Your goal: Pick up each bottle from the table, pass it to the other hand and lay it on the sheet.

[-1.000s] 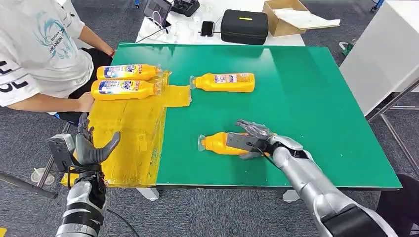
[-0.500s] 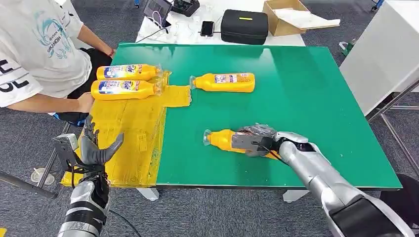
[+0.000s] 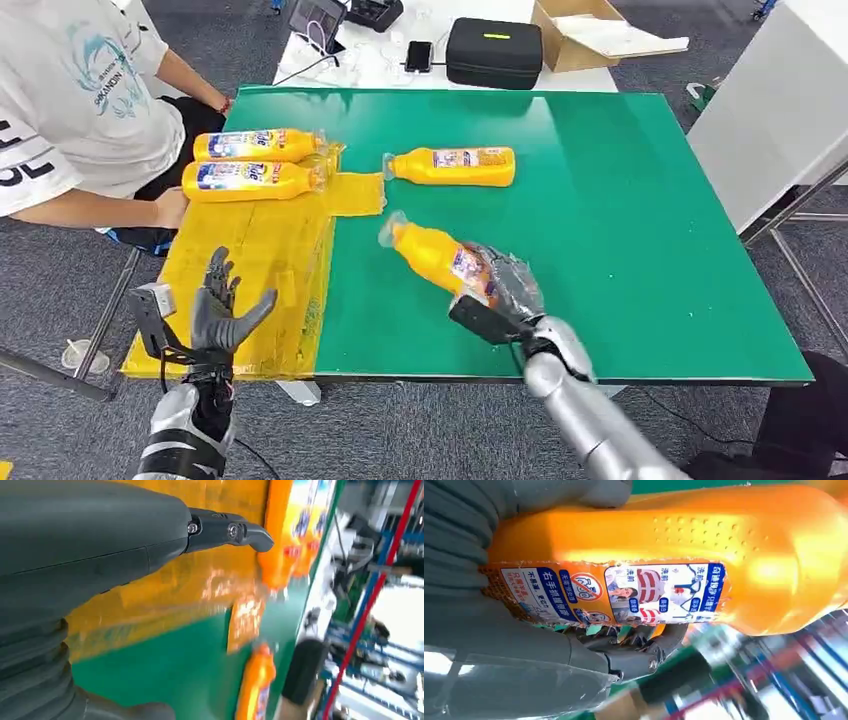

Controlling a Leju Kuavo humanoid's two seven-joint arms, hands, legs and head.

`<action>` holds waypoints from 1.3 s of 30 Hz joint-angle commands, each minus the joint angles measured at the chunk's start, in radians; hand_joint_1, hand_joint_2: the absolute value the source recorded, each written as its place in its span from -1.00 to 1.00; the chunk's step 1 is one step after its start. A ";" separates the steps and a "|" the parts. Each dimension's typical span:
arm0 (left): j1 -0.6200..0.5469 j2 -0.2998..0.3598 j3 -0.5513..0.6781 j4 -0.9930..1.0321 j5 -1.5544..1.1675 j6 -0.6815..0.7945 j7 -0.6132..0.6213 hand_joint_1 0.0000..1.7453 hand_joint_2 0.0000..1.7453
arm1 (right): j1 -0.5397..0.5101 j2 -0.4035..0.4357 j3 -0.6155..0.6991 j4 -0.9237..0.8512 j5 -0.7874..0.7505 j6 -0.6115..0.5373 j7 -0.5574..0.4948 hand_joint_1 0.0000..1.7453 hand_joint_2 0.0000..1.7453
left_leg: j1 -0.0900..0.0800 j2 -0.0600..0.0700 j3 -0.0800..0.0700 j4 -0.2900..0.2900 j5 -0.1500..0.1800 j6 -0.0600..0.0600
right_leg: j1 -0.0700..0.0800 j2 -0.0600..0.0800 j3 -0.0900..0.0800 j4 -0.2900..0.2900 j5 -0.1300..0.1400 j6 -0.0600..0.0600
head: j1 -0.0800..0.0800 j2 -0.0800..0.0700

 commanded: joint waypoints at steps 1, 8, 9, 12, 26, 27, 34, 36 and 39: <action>0.033 0.011 -0.169 -0.127 0.051 -0.075 0.044 -1.00 1.00 | 0.108 0.153 -0.200 -0.138 0.005 -0.127 -0.134 1.00 1.00 | 0.000 0.000 0.002 0.000 -0.001 0.001 | 0.000 -0.001 0.002 0.000 -0.001 -0.001 | 0.000 0.000; 0.030 0.026 -0.225 -0.129 0.096 -0.130 0.064 -1.00 1.00 | 0.123 0.172 -0.206 -0.124 -0.020 -0.130 -0.202 1.00 1.00 | 0.000 0.001 0.002 0.000 -0.001 0.001 | 0.000 -0.001 0.003 0.000 -0.001 -0.001 | 0.001 0.000; 0.026 0.041 -0.264 -0.120 0.123 -0.164 0.064 -1.00 1.00 | 0.119 0.188 -0.214 -0.086 -0.043 -0.121 -0.239 1.00 1.00 | 0.000 0.002 0.002 0.001 -0.002 0.001 | 0.001 0.001 0.003 0.000 -0.001 -0.002 | 0.000 0.000; 0.004 0.051 -0.324 -0.092 0.176 -0.214 0.072 -1.00 1.00 | 0.107 0.228 -0.181 0.041 -0.047 -0.084 -0.293 1.00 1.00 | -0.001 0.002 0.002 -0.001 -0.001 0.000 | -0.001 0.001 0.002 -0.001 0.000 -0.001 | 0.000 0.000; -0.088 0.043 -0.390 0.072 0.229 -0.273 0.099 -1.00 1.00 | 0.013 0.351 0.037 0.326 0.091 -0.231 -0.330 1.00 1.00 | 0.000 0.004 0.002 -0.001 -0.001 0.001 | 0.000 0.002 0.001 -0.001 0.000 -0.001 | 0.001 0.000; -0.092 0.043 -0.393 0.078 0.228 -0.269 0.096 -1.00 1.00 | 0.007 0.356 0.047 0.343 0.101 -0.246 -0.326 1.00 1.00 | 0.000 0.005 0.003 -0.001 -0.001 0.001 | 0.001 0.003 0.003 -0.001 0.000 -0.001 | 0.000 0.000; -0.104 0.047 -0.406 0.104 0.254 -0.286 0.106 -1.00 1.00 | -0.005 0.373 0.093 0.411 0.103 -0.262 -0.325 1.00 1.00 | 0.000 0.003 0.005 -0.001 -0.001 0.001 | 0.000 0.002 0.004 -0.001 -0.001 -0.002 | 0.000 0.000; -0.103 0.049 -0.405 0.114 0.278 -0.307 0.116 -1.00 1.00 | -0.007 0.374 0.096 0.422 0.094 -0.266 -0.328 1.00 1.00 | 0.000 0.003 0.003 -0.001 -0.001 0.000 | 0.000 0.002 0.002 -0.001 0.000 -0.001 | 0.000 0.000; -0.101 0.053 -0.408 0.122 0.318 -0.346 0.125 -1.00 1.00 | -0.016 0.373 0.106 0.445 0.095 -0.264 -0.319 1.00 1.00 | 0.000 0.003 0.005 -0.002 -0.001 0.001 | 0.000 0.001 0.004 -0.001 -0.001 -0.002 | 0.000 0.000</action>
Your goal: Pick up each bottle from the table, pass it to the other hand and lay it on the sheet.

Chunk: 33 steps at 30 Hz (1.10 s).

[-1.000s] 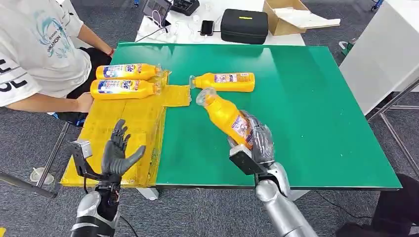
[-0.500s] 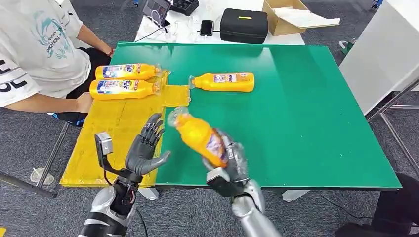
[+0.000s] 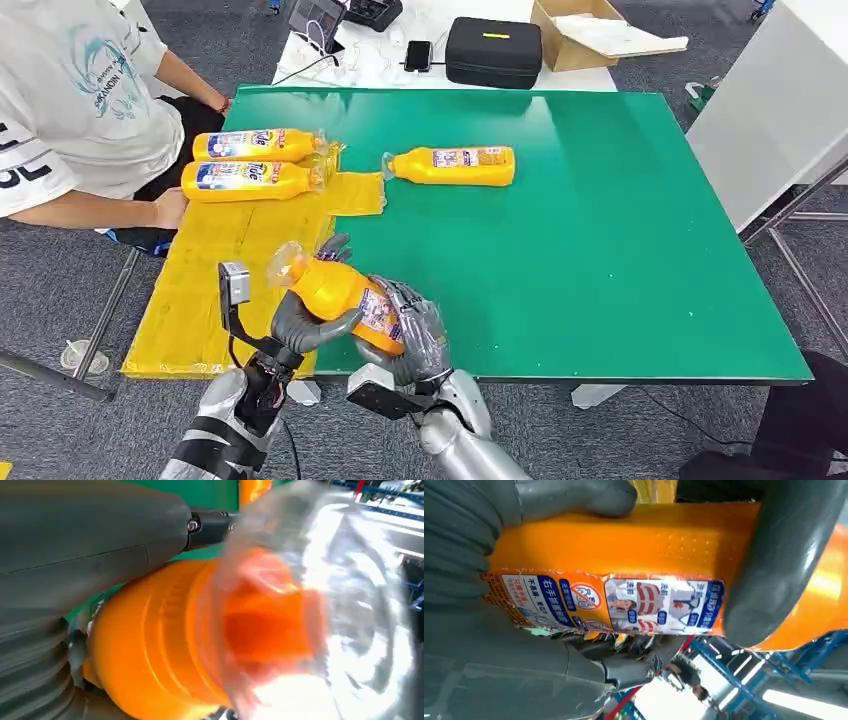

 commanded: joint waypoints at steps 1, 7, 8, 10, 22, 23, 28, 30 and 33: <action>-0.049 0.029 -0.043 0.107 0.061 -0.062 0.023 -1.00 1.00 | -0.058 0.006 0.075 0.168 -0.004 -0.005 0.009 1.00 1.00 | 0.000 0.001 0.004 -0.001 -0.001 0.001 | 0.000 0.000 0.004 -0.001 -0.001 -0.001 | 0.000 0.000; -0.036 0.029 -0.056 0.080 0.148 -0.129 0.037 -0.42 1.00 | -0.064 0.010 0.093 0.208 -0.001 -0.002 0.021 1.00 1.00 | 0.000 0.001 0.005 -0.001 -0.001 0.001 | 0.001 -0.001 0.005 -0.001 -0.001 -0.002 | 0.000 0.000; -0.031 0.027 -0.055 0.069 0.151 -0.125 0.034 0.92 1.00 | -0.066 0.011 0.098 0.215 0.004 -0.005 0.025 1.00 1.00 | 0.000 0.001 0.003 -0.001 -0.001 0.001 | 0.001 -0.001 0.003 -0.001 -0.001 -0.001 | 0.000 0.000; -0.025 0.027 -0.057 0.058 0.164 -0.134 0.039 1.00 1.00 | -0.069 0.013 0.102 0.225 0.011 -0.010 0.034 1.00 1.00 | 0.000 0.001 0.003 -0.001 -0.001 0.001 | 0.001 0.000 0.003 -0.001 -0.001 -0.001 | 0.000 0.000; -0.013 0.018 -0.042 0.021 0.168 -0.096 0.042 1.00 1.00 | -0.075 0.012 0.102 0.225 0.019 0.003 0.063 1.00 1.00 | 0.000 0.001 0.004 0.000 -0.002 0.001 | 0.001 -0.001 0.004 -0.001 -0.001 -0.002 | 0.000 0.000; -0.013 0.018 -0.042 0.021 0.168 -0.096 0.042 1.00 1.00 | -0.075 0.012 0.102 0.225 0.019 0.003 0.063 1.00 1.00 | 0.000 0.000 0.002 0.000 -0.001 0.001 | 0.001 -0.001 0.002 0.000 -0.001 -0.001 | 0.000 0.000; -0.013 0.014 -0.037 0.018 0.175 -0.091 0.048 1.00 1.00 | -0.079 0.012 0.094 0.215 0.027 -0.011 0.075 -0.08 1.00 | 0.000 0.000 0.002 0.000 -0.001 0.001 | 0.001 -0.001 0.002 0.000 -0.001 -0.001 | 0.000 0.000; -0.016 0.012 -0.022 0.012 0.175 -0.069 0.048 1.00 1.00 | -0.077 0.011 0.079 0.189 0.057 -0.044 0.095 -1.00 -1.00 | 0.000 0.000 0.002 0.000 -0.001 0.001 | 0.001 -0.001 0.002 0.000 -0.001 -0.001 | 0.000 0.000; -0.018 0.015 0.006 -0.006 0.175 -0.042 0.049 1.00 1.00 | -0.073 0.006 0.056 0.139 0.087 -0.044 0.124 -1.00 -1.00 | 0.000 0.000 0.001 0.000 0.000 0.000 | 0.000 -0.001 0.001 0.000 -0.001 -0.001 | 0.000 0.000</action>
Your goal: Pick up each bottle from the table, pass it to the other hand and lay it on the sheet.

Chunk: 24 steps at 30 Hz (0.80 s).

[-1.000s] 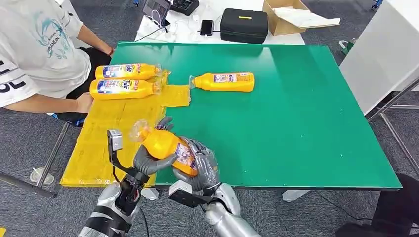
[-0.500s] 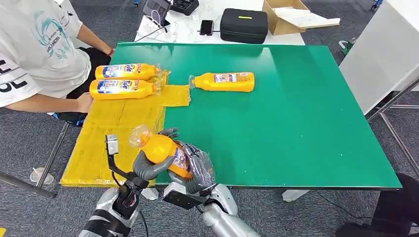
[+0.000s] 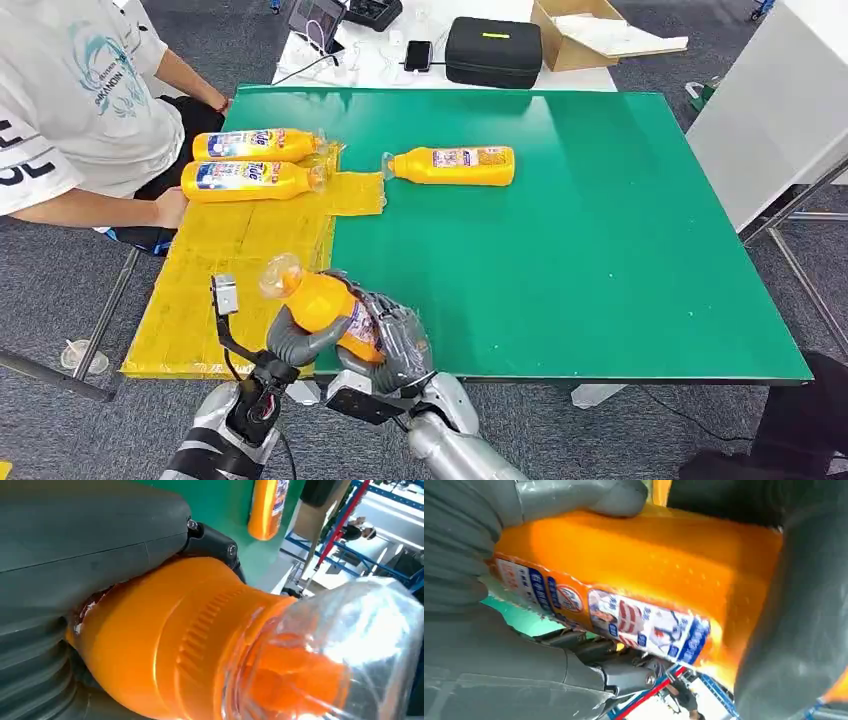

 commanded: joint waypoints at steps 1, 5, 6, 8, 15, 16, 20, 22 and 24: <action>-0.049 -0.007 0.026 -0.035 0.006 0.059 0.006 1.00 1.00 | -0.004 -0.012 -0.031 -0.036 0.069 -0.021 0.051 -1.00 -1.00 | 0.000 0.000 0.003 0.000 -0.001 0.001 | 0.001 -0.002 0.004 0.000 -0.002 -0.002 | 0.000 0.000; -0.062 -0.009 0.086 -0.059 -0.017 0.132 -0.010 1.00 1.00 | 0.026 -0.010 -0.102 -0.143 0.133 -0.021 0.061 -1.00 -1.00 | 0.000 0.000 0.003 0.001 -0.001 0.001 | 0.001 -0.002 0.003 0.000 -0.001 -0.002 | 0.000 0.000; -0.067 -0.010 0.101 -0.061 -0.017 0.145 -0.009 1.00 1.00 | 0.029 -0.012 -0.107 -0.162 0.126 -0.021 0.057 -1.00 -1.00 | 0.001 -0.001 0.001 0.001 -0.001 0.001 | 0.001 -0.002 0.002 0.000 -0.001 -0.001 | 0.000 0.000; -0.085 -0.014 0.153 -0.073 -0.044 0.209 -0.022 1.00 1.00 | 0.039 -0.022 -0.098 -0.209 0.105 -0.020 0.064 -1.00 -1.00 | 0.000 -0.001 0.002 0.001 -0.001 0.001 | 0.001 -0.002 0.003 0.000 -0.001 -0.001 | 0.000 0.000; -0.123 -0.023 0.248 -0.047 -0.071 0.298 -0.039 1.00 1.00 | 0.077 -0.038 -0.079 -0.311 0.055 -0.021 0.055 -1.00 -1.00 | 0.000 0.000 0.004 0.000 -0.001 0.001 | 0.001 -0.002 0.005 -0.001 -0.001 -0.002 | 0.000 0.000; -0.130 -0.022 0.262 -0.040 -0.071 0.305 -0.039 1.00 1.00 | 0.086 -0.036 -0.081 -0.332 0.050 -0.021 0.051 -1.00 -1.00 | 0.001 -0.001 0.002 0.000 0.000 0.000 | 0.001 -0.002 0.002 0.000 -0.001 -0.001 | 0.000 0.000; -0.140 -0.030 0.293 -0.025 -0.118 0.365 -0.068 1.00 1.00 | 0.114 -0.033 -0.084 -0.396 0.043 -0.021 0.044 -1.00 -1.00 | 0.000 0.000 0.003 0.000 0.000 0.000 | 0.001 -0.001 0.004 -0.001 -0.001 -0.002 | 0.000 0.000; -0.152 -0.022 0.295 -0.016 -0.209 0.433 -0.124 1.00 1.00 | 0.136 -0.025 -0.098 -0.444 0.045 -0.021 0.026 -1.00 -1.00 | 0.000 -0.001 0.004 0.000 -0.001 0.000 | 0.001 -0.002 0.004 0.000 -0.002 -0.002 | 0.000 0.000; -0.172 -0.013 0.280 -0.013 -0.372 0.548 -0.197 1.00 1.00 | 0.148 -0.031 -0.090 -0.494 0.020 -0.021 0.015 -1.00 -1.00 | 0.000 -0.001 0.004 0.000 -0.001 0.000 | 0.001 -0.002 0.005 0.000 -0.002 -0.002 | 0.000 0.000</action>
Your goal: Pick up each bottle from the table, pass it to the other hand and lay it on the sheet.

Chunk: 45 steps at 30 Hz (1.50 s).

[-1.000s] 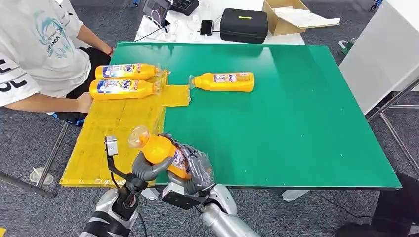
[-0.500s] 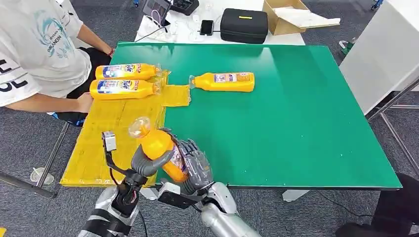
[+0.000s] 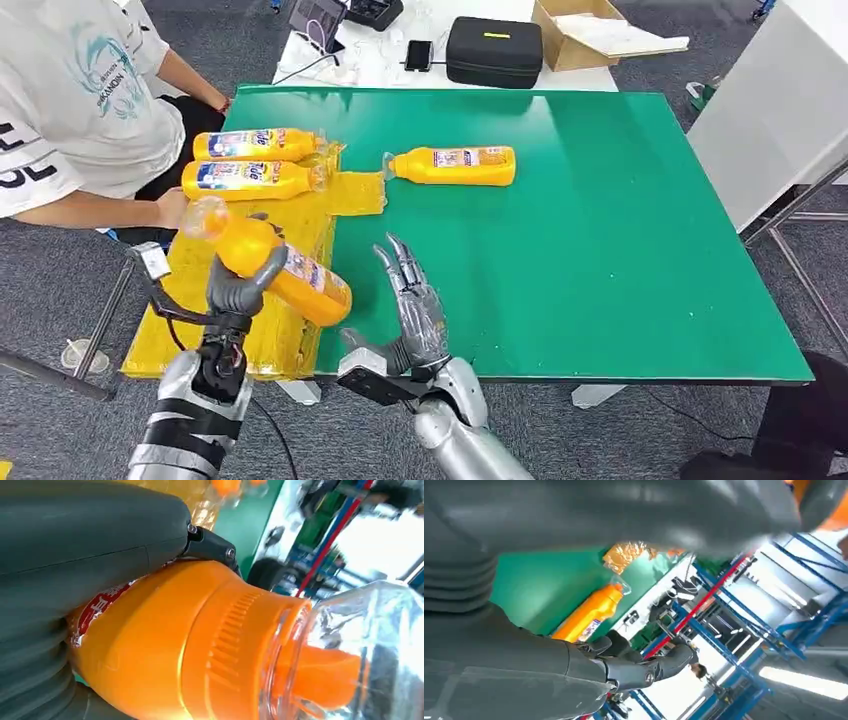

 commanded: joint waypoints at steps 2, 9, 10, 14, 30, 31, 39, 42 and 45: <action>-0.111 0.037 -0.012 0.075 -0.520 0.377 -0.207 1.00 1.00 | 0.056 -0.034 0.014 -0.232 -0.123 0.001 -0.057 -1.00 -1.00 | 0.001 0.000 0.003 0.001 -0.001 0.001 | 0.001 -0.002 0.004 0.000 -0.002 -0.002 | 0.000 0.000; -0.170 0.062 -0.064 0.131 -0.829 0.588 -0.216 1.00 1.00 | 0.043 -0.047 0.049 -0.305 -0.180 0.001 -0.061 -1.00 -1.00 | 0.000 0.000 0.002 0.000 0.000 0.001 | 0.000 -0.001 0.002 0.000 0.000 -0.001 | 0.000 0.000; -0.181 0.069 -0.085 0.157 -0.914 0.655 -0.207 1.00 1.00 | 0.036 -0.050 0.061 -0.302 -0.192 0.002 -0.066 -1.00 -1.00 | 0.000 0.001 0.004 0.000 -0.001 0.001 | 0.001 -0.001 0.004 0.000 -0.001 -0.002 | 0.000 0.000; -0.257 0.122 -0.224 0.305 -1.289 0.847 -0.140 1.00 1.00 | -0.003 -0.059 0.103 -0.284 -0.218 0.013 -0.060 -1.00 -1.00 | 0.000 0.000 0.003 0.000 0.000 0.001 | 0.001 -0.001 0.003 0.000 0.000 -0.001 | 0.000 0.000; -0.341 0.232 -0.453 0.641 -1.646 0.642 -0.076 1.00 1.00 | 0.003 -0.078 0.127 -0.229 -0.268 0.098 -0.066 -1.00 -1.00 | 0.001 0.004 0.008 -0.001 -0.002 0.001 | 0.002 0.002 0.007 -0.001 -0.001 -0.002 | 0.000 0.000; -0.341 0.232 -0.453 0.641 -1.646 0.642 -0.076 1.00 1.00 | 0.003 -0.078 0.127 -0.229 -0.268 0.098 -0.066 -1.00 -1.00 | 0.000 0.004 0.005 -0.001 -0.001 0.000 | 0.001 0.002 0.004 -0.001 -0.001 -0.002 | 0.000 0.000; -0.363 0.245 -0.456 0.681 -1.638 0.523 -0.054 1.00 1.00 | -0.002 -0.069 0.141 -0.199 -0.268 0.125 -0.068 -1.00 -1.00 | 0.001 0.006 0.005 0.000 -0.001 0.001 | 0.001 0.003 0.004 0.000 0.000 -0.002 | 0.000 0.000; -0.371 0.247 -0.456 0.694 -1.636 0.488 -0.039 1.00 1.00 | -0.002 -0.069 0.143 -0.197 -0.268 0.131 -0.068 -1.00 -1.00 | 0.001 0.005 0.003 0.000 -0.001 0.000 | 0.001 0.002 0.003 0.000 0.000 -0.001 | 0.000 0.000; -0.381 0.252 -0.450 0.707 -1.624 0.438 -0.024 1.00 1.00 | 0.002 -0.065 0.143 -0.186 -0.269 0.135 -0.066 -1.00 -1.00 | 0.001 0.004 0.002 0.000 0.000 0.000 | 0.001 0.002 0.001 0.000 0.000 -0.001 | 0.000 0.000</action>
